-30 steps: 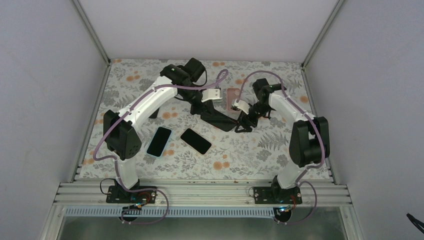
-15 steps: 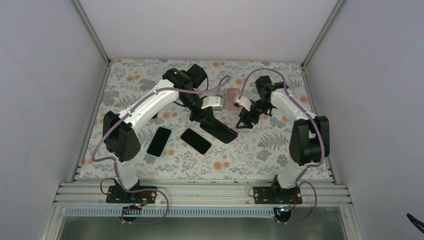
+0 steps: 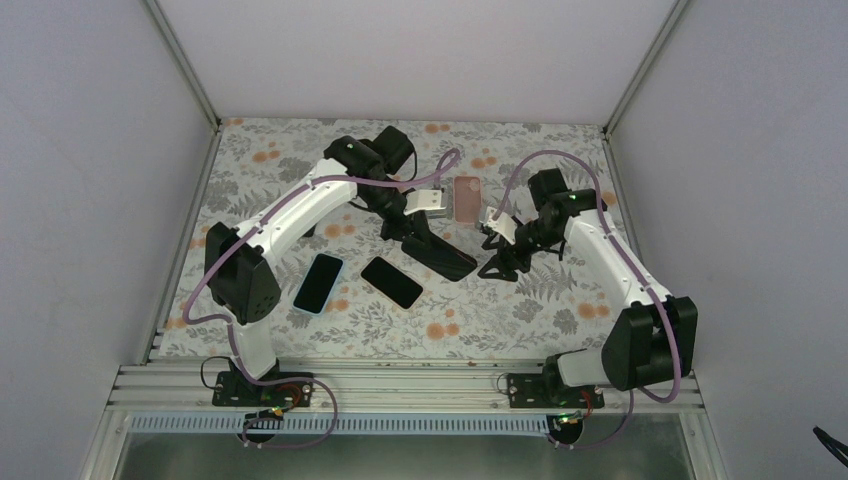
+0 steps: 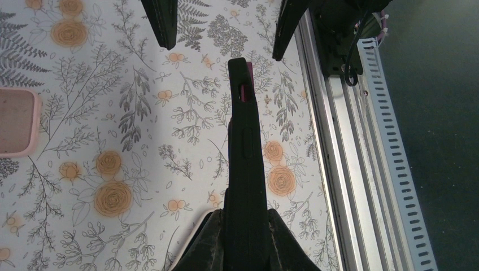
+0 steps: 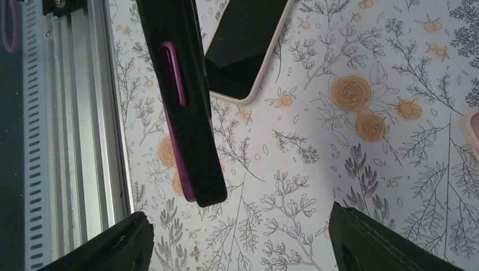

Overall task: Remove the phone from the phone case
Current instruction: Remove the phone case from the phone.

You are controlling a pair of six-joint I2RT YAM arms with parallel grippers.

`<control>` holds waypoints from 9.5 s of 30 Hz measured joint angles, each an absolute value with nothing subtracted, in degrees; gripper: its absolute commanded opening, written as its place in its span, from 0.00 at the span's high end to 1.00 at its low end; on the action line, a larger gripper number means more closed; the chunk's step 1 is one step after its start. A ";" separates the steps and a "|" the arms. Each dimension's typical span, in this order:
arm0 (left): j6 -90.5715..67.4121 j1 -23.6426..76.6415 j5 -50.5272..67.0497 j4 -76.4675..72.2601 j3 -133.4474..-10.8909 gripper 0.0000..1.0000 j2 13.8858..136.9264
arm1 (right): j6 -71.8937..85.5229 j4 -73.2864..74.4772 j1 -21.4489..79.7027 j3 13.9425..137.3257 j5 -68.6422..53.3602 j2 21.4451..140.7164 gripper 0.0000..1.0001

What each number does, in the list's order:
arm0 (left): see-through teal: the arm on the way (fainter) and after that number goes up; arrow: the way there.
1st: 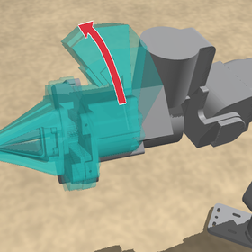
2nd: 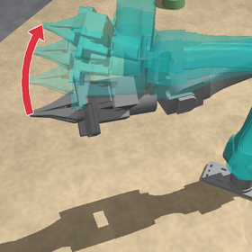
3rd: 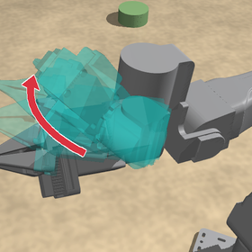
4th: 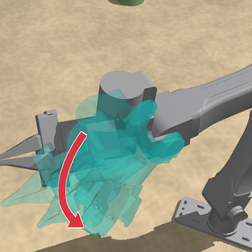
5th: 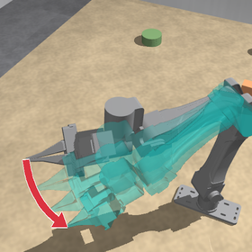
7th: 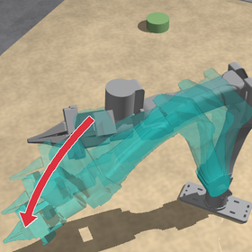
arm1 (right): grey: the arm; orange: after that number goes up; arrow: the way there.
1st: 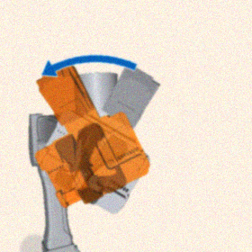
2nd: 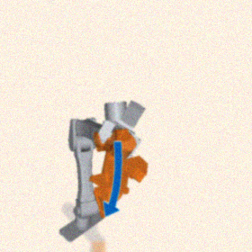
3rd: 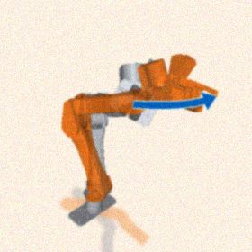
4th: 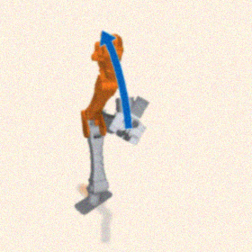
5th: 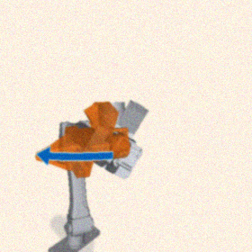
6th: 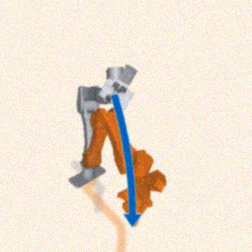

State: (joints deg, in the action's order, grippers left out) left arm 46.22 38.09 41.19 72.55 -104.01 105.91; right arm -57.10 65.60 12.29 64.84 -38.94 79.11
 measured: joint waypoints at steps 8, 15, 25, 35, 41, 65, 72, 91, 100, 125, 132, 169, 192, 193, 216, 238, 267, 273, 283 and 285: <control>45.82 38.09 41.45 72.49 -104.57 0.98 105.91 | -56.03 63.86 12.29 64.77 -40.01 79.02 0.23; 45.80 38.09 41.47 72.49 -104.55 0.98 105.91 | -54.85 61.39 11.90 64.77 -39.99 79.09 0.25; 45.63 38.02 40.91 71.64 -104.22 0.98 105.91 | -54.74 61.30 11.07 65.21 -40.62 80.97 0.26; 45.65 38.00 40.93 71.57 -104.18 0.98 105.89 | -54.94 61.98 10.70 66.04 -40.84 80.97 0.26; 45.67 38.02 41.15 71.75 -103.96 0.98 105.89 | -55.05 62.19 10.50 66.35 -40.91 80.97 0.26; 45.65 37.91 39.83 72.03 -103.96 0.98 105.91 | -47.70 54.43 11.31 64.29 -37.39 81.52 0.25; 45.52 38.92 36.82 71.96 -105.41 0.98 106.39 | -45.32 53.34 12.01 66.57 -34.79 84.47 0.23; 42.63 37.93 38.74 77.06 -110.78 0.98 107.39 | -46.96 51.33 19.05 67.57 -35.99 80.93 0.23; 40.36 34.94 44.91 82.11 -111.11 0.98 105.27 | -63.57 61.10 20.99 73.36 -50.59 86.28 0.23; 33.39 32.36 49.08 73.41 -111.72 0.98 96.55 | -59.07 72.01 23.90 93.60 -61.89 98.74 0.38; 32.73 31.53 48.01 67.75 -109.40 0.98 95.09 | -56.71 71.64 23.44 96.07 -64.31 99.50 0.79; 41.36 31.59 41.89 75.26 -128.64 0.00 98.08 | -50.83 73.08 13.32 89.30 -64.42 84.40 0.97; 43.31 48.99 -12.05 15.79 -79.59 0.00 89.01 | 0.08 36.69 8.56 96.07 -39.07 93.14 0.97; 42.89 49.01 -12.05 14.00 -79.96 0.00 88.99 | 1.43 35.62 8.64 96.44 -37.30 93.71 0.97; 35.86 49.30 -8.82 -0.23 -90.11 0.00 102.13 | 12.49 24.71 8.95 91.31 -23.03 93.60 0.97; 31.46 49.30 -14.61 -4.80 -97.95 0.00 109.36 | 13.72 21.85 8.99 86.11 -23.92 89.17 0.97; 28.97 49.23 -13.89 -2.52 -101.84 0.00 112.46 | 13.87 20.47 8.99 84.07 -24.80 87.68 0.97; 28.88 49.25 -14.90 -2.59 -101.84 0.00 112.46 | 13.85 20.16 8.99 83.50 -24.97 87.33 0.97; 36.36 52.49 -30.98 -19.18 -98.19 0.04 115.90 | 14.52 19.00 8.23 83.50 -25.28 87.07 0.97; 40.58 52.93 -34.17 -29.32 -93.47 0.09 116.01 | 14.72 19.79 8.38 83.53 -26.61 86.94 0.97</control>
State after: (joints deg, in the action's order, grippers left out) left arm 40.58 52.93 -34.17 -29.32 -93.47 116.01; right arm 14.72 19.79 8.38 83.53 -26.61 86.94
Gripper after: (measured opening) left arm 0.967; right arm 0.072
